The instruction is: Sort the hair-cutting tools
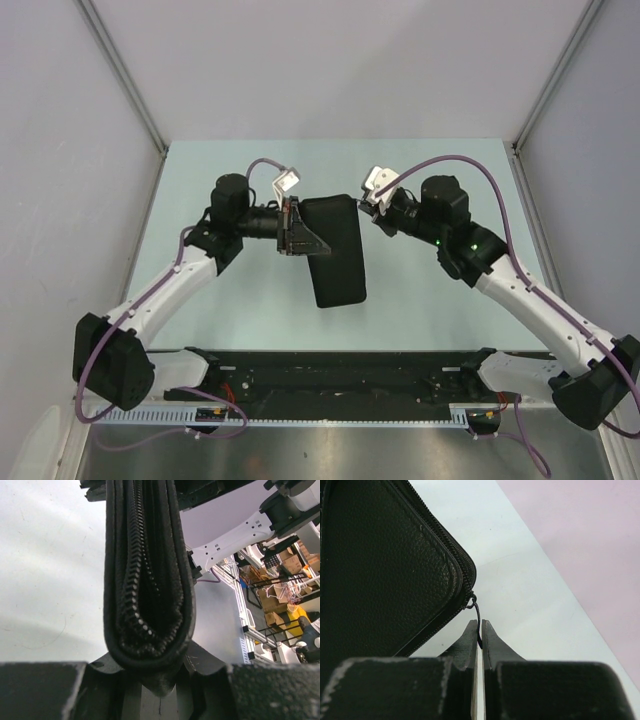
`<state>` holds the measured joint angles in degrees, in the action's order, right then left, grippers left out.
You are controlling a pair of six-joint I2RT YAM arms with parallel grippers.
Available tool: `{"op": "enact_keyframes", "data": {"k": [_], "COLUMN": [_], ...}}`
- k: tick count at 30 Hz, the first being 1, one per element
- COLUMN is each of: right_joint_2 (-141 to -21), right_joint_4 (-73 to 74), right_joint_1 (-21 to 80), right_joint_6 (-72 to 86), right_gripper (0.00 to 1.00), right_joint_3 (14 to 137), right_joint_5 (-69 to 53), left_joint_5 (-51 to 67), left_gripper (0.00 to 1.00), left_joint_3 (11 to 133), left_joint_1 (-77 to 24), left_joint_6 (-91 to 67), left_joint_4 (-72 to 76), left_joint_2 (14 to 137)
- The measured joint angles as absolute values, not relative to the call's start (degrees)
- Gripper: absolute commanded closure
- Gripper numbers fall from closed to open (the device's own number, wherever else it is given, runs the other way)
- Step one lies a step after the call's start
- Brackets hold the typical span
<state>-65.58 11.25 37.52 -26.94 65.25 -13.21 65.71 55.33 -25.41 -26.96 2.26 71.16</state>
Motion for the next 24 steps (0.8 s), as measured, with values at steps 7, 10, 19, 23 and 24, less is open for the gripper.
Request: {"op": "enact_keyframes", "data": {"k": [7,10,19,23,24], "right_joint_2": [-67.5,-68.3,-71.8,-73.4,-73.7], "right_joint_4": [17.3,19.2,22.5,23.7,24.2], "right_joint_1": [32.5,31.2,27.5,26.6,26.4], "right_joint_6": [-32.5,-36.3,-46.6,-50.0,-50.7], "right_gripper": [1.00,1.00,1.00,1.00,1.00], "right_joint_3": [68.5,69.1,70.8,73.1,73.6], "right_joint_5": [-20.8,-22.8,-26.9,-28.7,-29.0], "left_joint_5": [64.6,64.6,64.4,63.5,63.2], "left_gripper": [1.00,1.00,1.00,1.00,1.00], "left_joint_3": [55.3,55.3,56.4,57.4,57.6], "left_joint_1": [-27.0,-27.8,-29.8,-31.4,-31.7], "left_joint_6": [-26.9,-26.9,-26.7,-26.4,-26.4], "left_joint_4": [3.8,4.3,5.3,5.9,6.2], "left_joint_2": [73.4,74.8,80.2,81.8,82.1]}}
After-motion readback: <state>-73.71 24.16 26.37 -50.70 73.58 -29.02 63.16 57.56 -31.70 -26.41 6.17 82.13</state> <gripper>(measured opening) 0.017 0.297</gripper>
